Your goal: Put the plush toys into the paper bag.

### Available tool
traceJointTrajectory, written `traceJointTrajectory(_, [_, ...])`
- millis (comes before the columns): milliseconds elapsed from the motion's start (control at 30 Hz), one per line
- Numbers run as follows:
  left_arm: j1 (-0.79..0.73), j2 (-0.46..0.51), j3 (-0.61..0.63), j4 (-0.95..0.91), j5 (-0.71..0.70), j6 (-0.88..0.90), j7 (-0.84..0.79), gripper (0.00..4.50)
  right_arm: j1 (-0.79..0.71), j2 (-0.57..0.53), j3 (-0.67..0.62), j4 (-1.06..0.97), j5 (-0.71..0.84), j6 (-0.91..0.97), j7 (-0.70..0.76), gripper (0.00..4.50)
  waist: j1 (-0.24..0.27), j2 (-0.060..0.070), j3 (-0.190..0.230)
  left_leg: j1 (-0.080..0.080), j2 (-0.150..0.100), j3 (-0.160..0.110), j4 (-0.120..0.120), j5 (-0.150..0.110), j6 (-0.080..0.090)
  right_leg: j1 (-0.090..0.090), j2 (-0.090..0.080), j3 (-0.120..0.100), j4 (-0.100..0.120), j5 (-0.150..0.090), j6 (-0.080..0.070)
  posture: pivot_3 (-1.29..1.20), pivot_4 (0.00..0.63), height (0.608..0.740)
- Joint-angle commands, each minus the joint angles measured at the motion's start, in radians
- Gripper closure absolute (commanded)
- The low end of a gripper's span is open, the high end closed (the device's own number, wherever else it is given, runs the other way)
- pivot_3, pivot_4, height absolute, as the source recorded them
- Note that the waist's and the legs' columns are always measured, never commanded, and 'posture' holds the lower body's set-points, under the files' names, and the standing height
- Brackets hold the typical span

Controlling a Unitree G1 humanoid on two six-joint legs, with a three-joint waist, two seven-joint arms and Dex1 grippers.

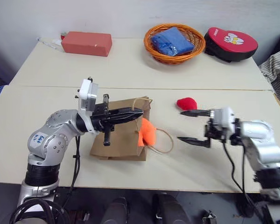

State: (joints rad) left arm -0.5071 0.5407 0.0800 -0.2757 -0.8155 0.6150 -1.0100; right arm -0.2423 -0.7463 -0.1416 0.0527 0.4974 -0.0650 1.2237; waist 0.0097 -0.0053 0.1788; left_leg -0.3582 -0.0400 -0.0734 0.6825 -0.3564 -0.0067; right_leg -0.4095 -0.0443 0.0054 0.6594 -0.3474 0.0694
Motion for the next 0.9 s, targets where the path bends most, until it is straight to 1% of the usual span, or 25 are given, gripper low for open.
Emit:
traceJointTrajectory(33, [-0.038, 0.022, 0.013, -0.018, -0.013, -0.008, -0.024, 4.50, 0.205, -0.014, -0.237, -0.043, -0.007, -0.045, -0.115, 0.02, 0.015, 0.000, 0.000, 0.000, 0.000, 0.000, 0.000, 0.000, 0.000, 0.000, 0.000, 0.000, 0.000, 0.000, 0.000, 0.00, 0.150, 0.740])
traceJointTrajectory(133, [-0.061, 0.029, 0.007, 0.003, -0.016, -0.004, -0.041, 4.50, 0.339, 0.026, -0.333, -0.052, -0.024, -0.064, -0.201, 0.02, 0.014, 0.000, 0.000, 0.000, -0.001, 0.002, 0.000, 0.000, 0.001, 0.000, 0.000, 0.001, 0.001, 0.000, 0.000, 0.00, 0.150, 0.740])
traceJointTrajectory(233, [-0.085, 0.036, -0.002, 0.025, -0.013, 0.000, -0.065, 4.50, 0.462, 0.077, -0.375, -0.054, -0.052, -0.098, -0.252, 0.02, 0.012, 0.000, 0.000, 0.003, 0.000, 0.002, 0.000, 0.000, 0.001, 0.001, 0.001, 0.002, 0.001, 0.001, 0.001, 0.00, 0.150, 0.740])
traceJointTrajectory(300, [-0.095, 0.042, -0.004, 0.035, -0.012, 0.006, -0.078, 4.50, 0.487, 0.096, -0.371, -0.072, -0.064, -0.100, -0.282, 0.02, 0.007, 0.001, 0.000, 0.003, 0.000, 0.003, -0.001, 0.000, 0.001, 0.002, 0.001, 0.003, 0.001, 0.001, 0.001, 0.00, 0.150, 0.740])
traceJointTrajectory(333, [-0.099, 0.045, -0.004, 0.037, -0.013, 0.010, -0.082, 4.50, 0.478, 0.105, -0.362, -0.081, -0.073, -0.089, -0.312, 0.02, 0.001, 0.001, 0.000, 0.003, 0.000, 0.003, -0.001, 0.000, 0.001, 0.001, 0.001, 0.003, 0.002, 0.001, 0.001, 0.00, 0.150, 0.740])
traceJointTrajectory(433, [-0.106, 0.056, -0.007, 0.042, -0.012, 0.021, -0.095, 4.50, 0.363, 0.100, -0.285, -0.106, -0.091, 0.024, -0.385, 0.02, -0.018, 0.001, 0.000, 0.004, 0.000, 0.004, 0.000, 0.000, 0.001, 0.002, 0.001, 0.004, 0.003, 0.001, 0.001, 0.00, 0.150, 0.740])
traceJointTrajectory(600, [-0.108, 0.071, -0.005, 0.041, -0.012, 0.036, -0.098, 4.50, 0.040, 0.083, -0.116, -0.023, -0.147, 0.184, -0.414, 0.02, -0.032, 0.002, 0.000, 0.004, 0.000, 0.003, -0.001, 0.001, 0.000, 0.000, 0.001, 0.004, 0.004, 0.001, 0.000, 0.00, 0.150, 0.740])
traceJointTrajectory(667, [-0.105, 0.076, -0.002, 0.039, -0.013, 0.042, -0.097, 4.50, -0.095, 0.094, -0.045, 0.058, -0.185, 0.217, -0.411, 0.02, -0.032, 0.002, 0.000, 0.003, 0.000, 0.003, -0.002, 0.001, 0.000, 0.000, 0.001, 0.003, 0.003, 0.001, 0.000, 0.00, 0.150, 0.740])
traceJointTrajectory(767, [-0.095, 0.093, 0.008, 0.033, -0.014, 0.053, -0.096, 4.50, -0.288, 0.127, 0.050, 0.232, -0.255, 0.245, -0.418, 0.02, -0.029, 0.001, 0.000, 0.002, 0.000, 0.002, -0.001, 0.001, 0.000, -0.001, 0.001, 0.003, 0.001, 0.001, 0.000, 0.00, 0.150, 0.740])
traceJointTrajectory(833, [-0.087, 0.111, 0.018, 0.028, -0.018, 0.064, -0.097, 4.50, -0.388, 0.152, 0.102, 0.343, -0.302, 0.217, -0.410, 0.02, -0.028, 0.001, 0.000, 0.001, 0.000, 0.002, -0.001, 0.001, 0.000, -0.001, 0.001, 0.002, 0.001, 0.001, 0.000, 0.00, 0.150, 0.740])
traceJointTrajectory(900, [-0.080, 0.127, 0.025, 0.025, -0.022, 0.072, -0.099, 4.50, -0.452, 0.173, 0.129, 0.421, -0.327, 0.203, -0.403, 0.02, -0.027, 0.002, 0.000, 0.000, 0.000, 0.002, -0.001, 0.001, 0.000, -0.002, 0.001, 0.002, 0.001, 0.001, 0.000, 0.00, 0.150, 0.740])
